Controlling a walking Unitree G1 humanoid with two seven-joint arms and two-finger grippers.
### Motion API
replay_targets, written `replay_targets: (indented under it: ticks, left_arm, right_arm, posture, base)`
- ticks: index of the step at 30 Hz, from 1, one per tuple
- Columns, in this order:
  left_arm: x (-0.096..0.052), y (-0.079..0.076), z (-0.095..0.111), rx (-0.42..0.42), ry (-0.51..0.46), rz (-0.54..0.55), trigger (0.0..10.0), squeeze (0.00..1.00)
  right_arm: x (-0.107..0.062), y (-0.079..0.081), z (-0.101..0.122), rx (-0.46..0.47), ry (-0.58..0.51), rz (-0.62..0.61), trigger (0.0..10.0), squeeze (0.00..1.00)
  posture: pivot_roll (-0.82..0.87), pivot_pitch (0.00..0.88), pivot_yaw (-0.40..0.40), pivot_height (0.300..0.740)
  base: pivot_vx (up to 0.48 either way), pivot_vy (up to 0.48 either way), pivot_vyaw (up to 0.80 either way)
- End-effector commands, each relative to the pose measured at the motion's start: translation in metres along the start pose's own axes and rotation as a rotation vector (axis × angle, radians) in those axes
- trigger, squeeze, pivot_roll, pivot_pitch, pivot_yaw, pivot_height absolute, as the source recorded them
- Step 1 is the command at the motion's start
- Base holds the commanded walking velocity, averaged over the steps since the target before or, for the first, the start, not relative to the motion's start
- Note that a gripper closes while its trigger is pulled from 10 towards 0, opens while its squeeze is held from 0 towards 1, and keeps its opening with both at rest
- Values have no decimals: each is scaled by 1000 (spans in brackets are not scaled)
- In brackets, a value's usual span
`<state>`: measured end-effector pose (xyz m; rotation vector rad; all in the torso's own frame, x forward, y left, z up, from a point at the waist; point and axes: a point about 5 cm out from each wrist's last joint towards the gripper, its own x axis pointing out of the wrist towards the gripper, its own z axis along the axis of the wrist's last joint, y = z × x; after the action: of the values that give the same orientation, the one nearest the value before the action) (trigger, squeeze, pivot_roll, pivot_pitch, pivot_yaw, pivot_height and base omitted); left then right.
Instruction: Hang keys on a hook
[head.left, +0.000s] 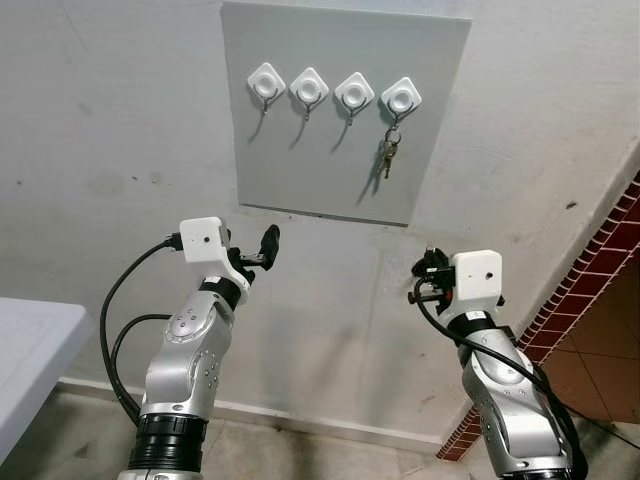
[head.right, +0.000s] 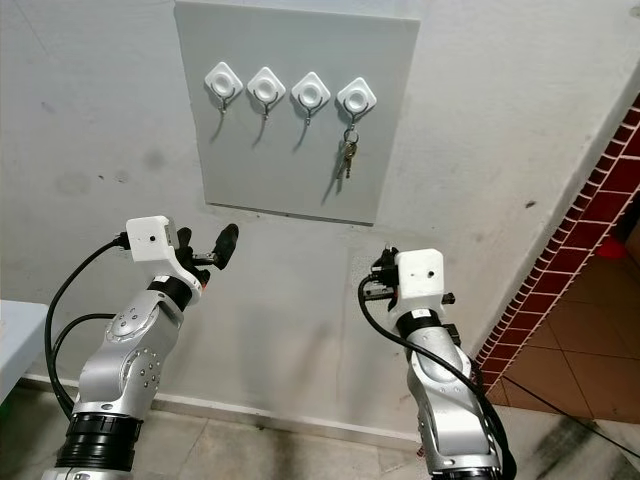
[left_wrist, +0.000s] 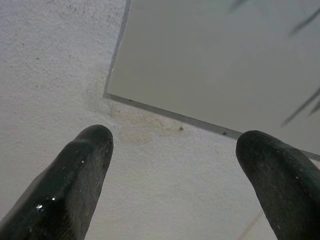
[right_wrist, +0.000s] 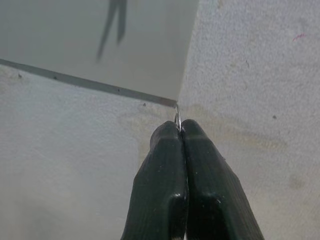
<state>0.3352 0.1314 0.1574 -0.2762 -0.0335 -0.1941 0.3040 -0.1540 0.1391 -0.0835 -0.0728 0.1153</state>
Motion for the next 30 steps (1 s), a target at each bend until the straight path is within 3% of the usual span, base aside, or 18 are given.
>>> replay_targets:
  ticks: [1, 13, 18, 25, 30]
  left_arm:
    - [2, -2, 6, 0, -12, -17, 10000, 0]
    - [1, -4, 7, 31, -26, -4, 10000, 0]
    - [-1, -15, 7, 80, -32, -72, 10000, 0]
    - [-2, -29, 16, 122, -60, -157, 10000, 0]
    - [0, -28, 24, 99, -83, -151, 10000, 0]
  right_arm:
    - [-1, 3, 4, 11, -26, 7, 10000, 0]
    - [-4, 4, 5, 32, -40, 16, 10000, 0]
    - [0, 7, 11, 43, -65, 53, 10000, 0]
    - [16, 7, 24, 45, -111, 124, 10000, 0]
    - [35, 10, 41, 79, -158, 205, 10000, 0]
  posture:
    - [-11, 0, -28, 740]
    - [-12, 0, -27, 740]
    - [-12, 0, -29, 740]
    - [-14, 0, -29, 740]
    - [-16, 0, -28, 740]
  base:
    - [0, 0, 0]
    - [0, 0, 0]
    - [0, 0, 0]
    - [0, 0, 0]
    - [0, 0, 0]
